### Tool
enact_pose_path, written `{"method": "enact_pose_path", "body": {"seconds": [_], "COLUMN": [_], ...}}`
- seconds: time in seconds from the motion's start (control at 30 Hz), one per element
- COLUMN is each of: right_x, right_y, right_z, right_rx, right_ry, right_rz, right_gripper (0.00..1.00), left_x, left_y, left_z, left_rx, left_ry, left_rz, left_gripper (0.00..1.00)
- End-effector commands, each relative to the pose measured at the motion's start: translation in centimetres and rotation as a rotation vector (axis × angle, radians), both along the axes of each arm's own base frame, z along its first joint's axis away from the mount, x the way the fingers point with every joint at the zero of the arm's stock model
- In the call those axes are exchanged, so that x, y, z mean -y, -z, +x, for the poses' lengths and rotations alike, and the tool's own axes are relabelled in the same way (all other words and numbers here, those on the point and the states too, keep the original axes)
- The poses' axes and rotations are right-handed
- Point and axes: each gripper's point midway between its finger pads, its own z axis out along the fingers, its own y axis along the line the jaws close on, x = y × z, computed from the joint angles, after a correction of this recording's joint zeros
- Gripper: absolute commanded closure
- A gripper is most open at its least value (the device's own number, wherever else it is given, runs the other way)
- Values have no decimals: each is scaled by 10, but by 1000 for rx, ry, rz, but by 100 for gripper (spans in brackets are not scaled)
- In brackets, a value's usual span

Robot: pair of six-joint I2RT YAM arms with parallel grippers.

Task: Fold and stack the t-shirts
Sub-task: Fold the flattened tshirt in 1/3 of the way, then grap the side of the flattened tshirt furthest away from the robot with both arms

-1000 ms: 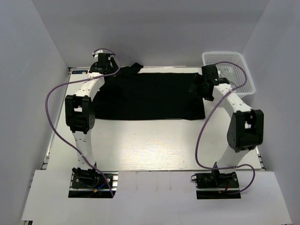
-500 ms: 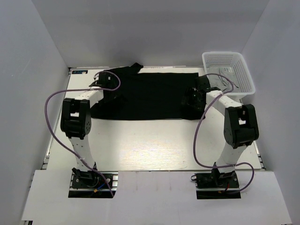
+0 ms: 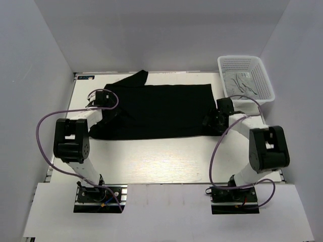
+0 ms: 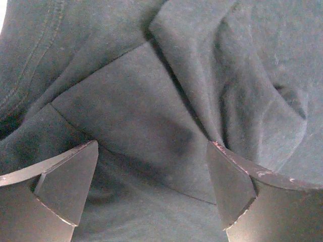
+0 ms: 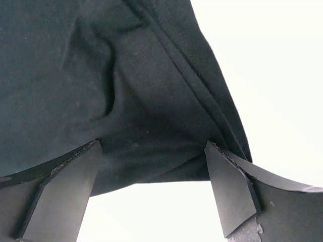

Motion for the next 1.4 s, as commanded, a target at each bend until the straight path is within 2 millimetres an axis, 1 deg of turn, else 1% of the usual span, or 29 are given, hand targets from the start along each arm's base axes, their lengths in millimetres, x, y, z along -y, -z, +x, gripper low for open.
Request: {"method": "enact_pose_path", "body": {"seconds": [0.0,0.03,0.07,0.1,0.17,0.2,0.3,0.37,0.43,0.47,0.57,0.6,0.67,0.7,0.73,0.77,0.8,0.83,0.87,0.9,0.93,0.97,1.0,1.07,1.13,1.23,1.27,1.33,1.37], "right_x": [16,15,17,12,10,8,17,11,-11,-11,-3,4,9,9,8,9,5,5,9,18,18,20,21,19,11,-4,-4,-2,0], "right_y": [23,25,38,26,36,22,24,7,-17,-28,-51,-60,-73,-81,-91,-88,-104,-95,-100,-100,-111,-114,-124,-120,-114,-109,-99,-101,-99], "right_z": [-70,-78,-104,-105,-135,-134,-172,-175,-170,-167,-153,-143,-129,-119,-108,-102,-85,-79,-72,-68,-51,-46,-36,-23,-14,-3,0,6,7], "right_rx": [-150,-158,-209,-159,-211,-149,-191,-115,-18,1,65,94,137,169,213,201,269,231,242,231,244,247,274,269,262,251,221,215,208], "right_ry": [37,37,41,31,23,14,9,-27,-102,-105,-107,-89,-87,-86,-80,-73,-71,-85,-69,-41,-32,-26,-22,-26,-54,-118,-118,-111,-105], "right_rz": [-28,-18,-13,18,39,54,23,56,176,175,113,67,26,22,23,11,22,2,-19,-66,-91,-103,-110,-119,-97,-54,-57,-75,-80], "right_gripper": [10,10,10,10,10,10,10,10,10,10,10,10,10,10,10,10,10,10,10,10,10,10,10,10,10,10,10,10,10], "left_x": [-10,-7,4,11,25,27,26,22,28,38,38,36,26,23,24,24,28,35,36,36,40,43,56,76,94,122,131,140,144], "left_y": [33,37,35,21,24,22,10,-7,-25,-49,-95,-120,-127,-143,-134,-143,-149,-134,-146,-146,-143,-155,-139,-140,-123,-87,-78,-70,-54], "left_z": [-83,-97,-103,-105,-138,-147,-189,-207,-205,-194,-170,-158,-142,-129,-117,-103,-86,-71,-52,-40,-30,-13,2,24,51,73,74,81,81], "left_rx": [-247,-264,-262,-215,-256,-248,-226,-156,-54,68,220,278,265,297,261,284,324,287,323,310,295,315,295,319,302,198,184,163,130], "left_ry": [-85,-77,-55,-43,-4,4,-22,-33,-8,43,79,87,65,64,62,63,75,117,130,139,187,214,276,422,515,705,792,855,895], "left_rz": [-6,-21,-58,-82,-161,-175,-191,-184,-207,-258,-249,-230,-170,-149,-148,-148,-151,-159,-150,-141,-110,-104,-113,-62,22,95,111,132,159], "left_gripper": [0,0,0,0,0,0,0,0,0,0,0,0,0,0,0,0,0,0,0,0,0,0,0,0,0,0,0,0,0]}}
